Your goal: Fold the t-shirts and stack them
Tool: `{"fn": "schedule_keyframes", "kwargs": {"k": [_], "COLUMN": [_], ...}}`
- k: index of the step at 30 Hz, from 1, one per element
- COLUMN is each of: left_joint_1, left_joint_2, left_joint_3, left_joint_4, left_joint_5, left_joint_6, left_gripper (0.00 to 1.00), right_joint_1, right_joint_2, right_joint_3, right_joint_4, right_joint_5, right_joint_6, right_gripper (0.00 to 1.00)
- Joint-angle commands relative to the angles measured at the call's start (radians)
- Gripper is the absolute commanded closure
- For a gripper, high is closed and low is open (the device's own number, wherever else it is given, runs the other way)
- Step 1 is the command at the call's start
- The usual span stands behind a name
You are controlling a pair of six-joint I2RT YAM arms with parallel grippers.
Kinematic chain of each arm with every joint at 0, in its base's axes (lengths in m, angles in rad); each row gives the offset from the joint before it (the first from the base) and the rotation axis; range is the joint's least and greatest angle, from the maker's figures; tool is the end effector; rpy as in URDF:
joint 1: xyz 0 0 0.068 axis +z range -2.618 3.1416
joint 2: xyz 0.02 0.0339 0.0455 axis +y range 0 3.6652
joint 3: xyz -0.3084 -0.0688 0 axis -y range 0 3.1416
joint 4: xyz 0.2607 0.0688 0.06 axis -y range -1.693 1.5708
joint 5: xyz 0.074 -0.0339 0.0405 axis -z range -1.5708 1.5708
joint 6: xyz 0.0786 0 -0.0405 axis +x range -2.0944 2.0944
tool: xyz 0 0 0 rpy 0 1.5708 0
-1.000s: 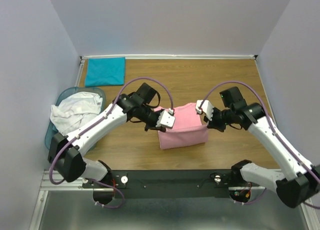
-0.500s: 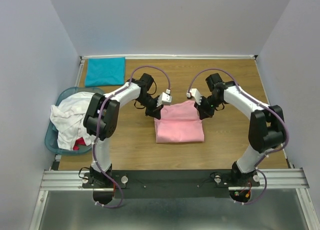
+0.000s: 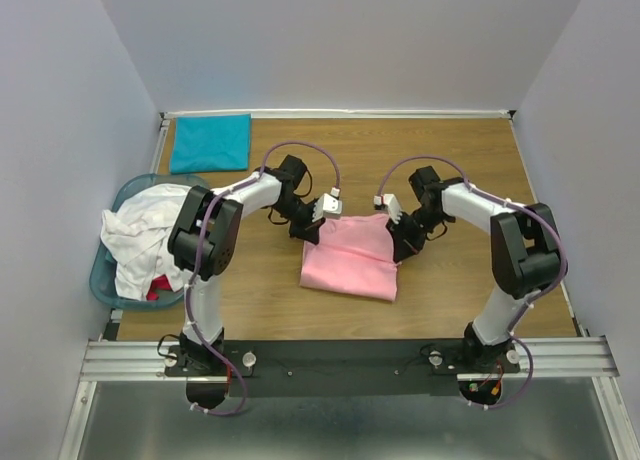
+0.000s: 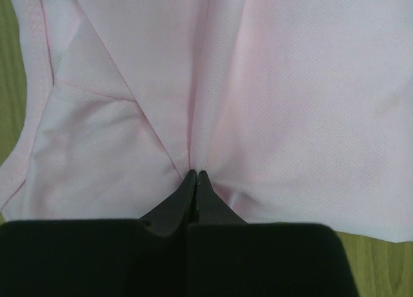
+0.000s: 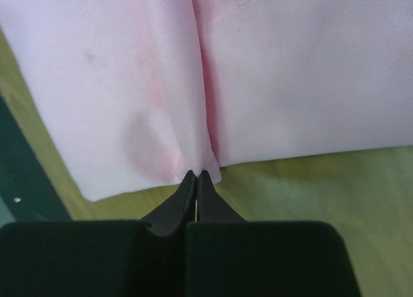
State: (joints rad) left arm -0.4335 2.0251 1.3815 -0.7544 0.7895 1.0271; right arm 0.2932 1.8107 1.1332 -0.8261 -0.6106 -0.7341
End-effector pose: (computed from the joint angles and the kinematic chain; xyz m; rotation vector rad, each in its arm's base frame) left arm 0.3596 -0.2280 0.1547 1.7954 1.8651 -0.9652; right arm 0.3156 0.1424 0.1583 -1.4131 2.4438 0.8473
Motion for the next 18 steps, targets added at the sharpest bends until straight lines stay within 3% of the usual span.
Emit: {"fn": "schedule_keyframes", "kwargs": {"k": [1,2,4,5,8,9,14,18], "left_joint_1": [-0.027,-0.027,-0.027,-0.027,-0.025,-0.03,-0.082,-0.155], "left_joint_2": [-0.077,-0.103,-0.147,-0.166,-0.235,-0.241,-0.244,-0.24], "left_joint_3": [-0.085,-0.097,-0.099,-0.098,-0.064,-0.032,0.065,0.033], "left_joint_4": [-0.048,-0.055,-0.083,-0.089,-0.124,-0.144,-0.165,-0.094], "left_joint_5": [-0.052,-0.044,-0.035,-0.033,-0.021,-0.007,0.033,0.03], "left_joint_6": [0.056,0.065,0.079,0.08,0.105,0.11,0.077,0.01], "left_gripper": [1.0,0.99,0.81,0.75,0.61,0.57,0.55,0.55], "right_joint_1": [-0.002,-0.002,-0.002,-0.003,-0.006,-0.006,-0.015,-0.017], "right_joint_2": [-0.129,-0.172,-0.201,-0.215,-0.249,-0.237,-0.066,0.079], "right_joint_3": [-0.095,-0.108,-0.093,-0.079,0.003,0.06,0.241,0.348], "right_joint_4": [-0.021,-0.024,-0.063,-0.077,-0.099,-0.097,-0.09,-0.056], "right_joint_5": [-0.064,-0.077,-0.092,-0.101,-0.156,-0.179,-0.261,-0.282], "right_joint_6": [0.058,0.08,0.105,0.119,0.191,0.209,0.32,0.412], "right_gripper": [0.97,0.86,0.73,0.61,0.49,0.49,0.54,0.58]}}
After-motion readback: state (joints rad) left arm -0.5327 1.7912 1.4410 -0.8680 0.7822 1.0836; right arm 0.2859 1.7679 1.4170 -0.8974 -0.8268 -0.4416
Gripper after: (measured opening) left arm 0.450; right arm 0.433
